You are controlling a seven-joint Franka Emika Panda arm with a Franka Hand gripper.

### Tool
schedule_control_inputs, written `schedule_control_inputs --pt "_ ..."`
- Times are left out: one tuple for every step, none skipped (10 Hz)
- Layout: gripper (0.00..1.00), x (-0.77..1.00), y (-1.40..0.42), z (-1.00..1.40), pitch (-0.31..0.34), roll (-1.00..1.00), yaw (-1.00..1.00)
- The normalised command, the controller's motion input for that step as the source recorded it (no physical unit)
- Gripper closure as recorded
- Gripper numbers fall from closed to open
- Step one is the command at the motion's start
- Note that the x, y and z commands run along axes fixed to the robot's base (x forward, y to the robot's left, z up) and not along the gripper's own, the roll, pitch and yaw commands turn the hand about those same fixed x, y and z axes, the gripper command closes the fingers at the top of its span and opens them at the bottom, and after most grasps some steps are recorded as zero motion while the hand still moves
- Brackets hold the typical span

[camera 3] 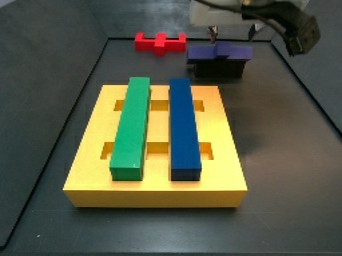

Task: Pick up the purple object. Move up. Place the purple object on the fixture. Regrasp the purple object. Move to above the board. Insert the purple object.
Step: Regrasp the purple object.

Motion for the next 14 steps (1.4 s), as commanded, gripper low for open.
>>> schedule_control_inputs --pt "0.0 0.0 0.0 -0.49 0.0 0.73 0.19" --pt "0.0 0.0 0.0 -0.42 0.0 0.62 0.17" --pt "0.0 0.0 0.0 -0.21 -0.111 0.47 0.18" --pt "0.0 0.0 0.0 -0.08 -0.131 0.66 0.16" --pt "0.0 0.0 -0.03 0.15 0.0 1.0 0.08" --pt "0.0 0.0 -0.11 0.05 0.0 1.0 0.09" --pt "0.0 -0.17 -0.11 -0.03 0.0 0.67 0.0" --pt "0.0 -0.23 -0.08 -0.18 0.0 0.47 0.0" --pt "0.0 -0.1 -0.03 -0.17 0.02 0.44 0.0" --pt "0.0 -0.03 -0.01 -0.25 0.154 0.31 -0.03" --pt "0.0 0.0 0.0 -0.17 0.246 0.24 -0.07" --pt "0.0 0.17 0.0 -0.07 0.309 0.05 -0.2" --pt "0.0 0.1 0.0 -0.05 0.303 0.02 -0.24" --pt "0.0 0.15 0.0 -0.05 0.271 0.0 -0.21"
